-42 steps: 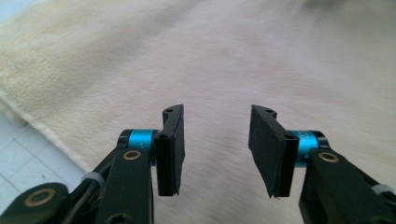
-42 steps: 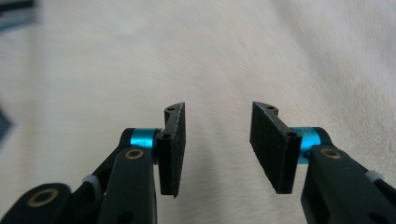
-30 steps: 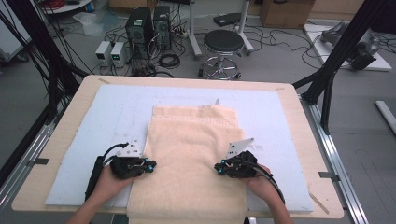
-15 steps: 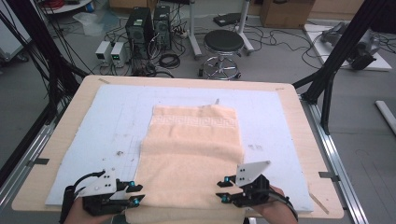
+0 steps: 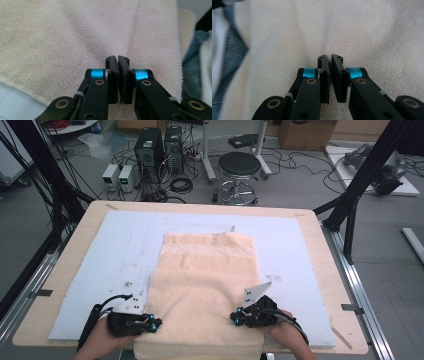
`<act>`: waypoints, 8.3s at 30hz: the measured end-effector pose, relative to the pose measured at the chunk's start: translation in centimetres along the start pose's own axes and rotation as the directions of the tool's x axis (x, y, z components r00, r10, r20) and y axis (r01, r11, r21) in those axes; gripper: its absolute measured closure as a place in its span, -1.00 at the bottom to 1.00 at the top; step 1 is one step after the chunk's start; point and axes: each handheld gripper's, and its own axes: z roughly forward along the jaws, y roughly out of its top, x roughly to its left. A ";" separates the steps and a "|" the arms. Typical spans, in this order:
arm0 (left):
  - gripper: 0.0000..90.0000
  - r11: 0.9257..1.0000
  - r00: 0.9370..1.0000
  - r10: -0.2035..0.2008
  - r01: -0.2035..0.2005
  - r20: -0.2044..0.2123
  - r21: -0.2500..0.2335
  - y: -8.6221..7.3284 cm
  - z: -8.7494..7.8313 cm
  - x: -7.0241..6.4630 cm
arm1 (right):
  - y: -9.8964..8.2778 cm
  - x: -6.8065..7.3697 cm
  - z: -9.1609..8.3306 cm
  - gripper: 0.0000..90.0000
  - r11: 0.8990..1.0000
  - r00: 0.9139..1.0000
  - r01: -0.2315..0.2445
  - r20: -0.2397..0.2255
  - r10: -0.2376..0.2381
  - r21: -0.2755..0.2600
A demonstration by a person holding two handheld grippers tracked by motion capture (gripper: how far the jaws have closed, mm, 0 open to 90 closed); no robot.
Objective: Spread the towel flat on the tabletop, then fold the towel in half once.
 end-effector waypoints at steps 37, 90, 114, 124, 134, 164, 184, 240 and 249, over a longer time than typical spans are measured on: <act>0.30 0.960 0.934 -0.236 0.181 -0.269 -0.212 3.1 1.9 9.5 | -0.4 -9.6 -1.6 0.06 0.954 0.905 -0.240 0.314 0.286 -0.178; -0.21 0.975 0.948 -0.176 0.130 -0.267 -0.181 3.9 1.5 9.0 | -0.2 -7.2 -2.6 -0.48 0.957 0.911 -0.202 0.318 0.262 -0.210; 0.12 0.948 0.879 -0.311 0.258 -0.361 -0.186 4.7 4.7 15.8 | 0.0 -14.9 -1.0 -0.17 0.947 0.861 -0.308 0.396 0.318 -0.091; 0.82 0.955 0.856 -0.292 0.234 -0.427 -0.182 4.9 5.2 15.7 | 0.0 -15.5 -0.9 0.77 0.926 0.862 -0.353 0.340 0.377 -0.131; 0.92 0.946 0.878 -0.304 0.231 -0.371 -0.228 5.2 2.9 15.2 | 1.0 -14.2 -2.0 0.87 0.937 0.895 -0.324 0.277 0.349 -0.131; 0.38 0.987 0.967 -0.084 0.047 -0.241 -0.154 0.1 -3.2 1.8 | -2.0 1.0 -6.3 0.32 0.971 0.971 -0.159 0.148 0.186 -0.177; 0.92 0.996 0.970 -0.086 0.076 -0.226 -0.050 1.6 1.0 5.3 | -0.3 -2.8 -0.8 0.75 0.982 0.984 -0.166 0.051 0.171 -0.088; 0.67 0.986 0.970 -0.164 0.159 -0.182 -0.039 -0.6 0.2 5.7 | -3.4 -1.6 -2.0 0.76 0.982 0.979 -0.184 0.078 0.187 -0.049; 0.86 0.988 0.951 -0.150 0.132 -0.271 -0.085 0.6 -0.6 6.2 | -1.7 -2.0 -2.7 0.86 0.989 0.981 -0.136 0.134 0.143 -0.055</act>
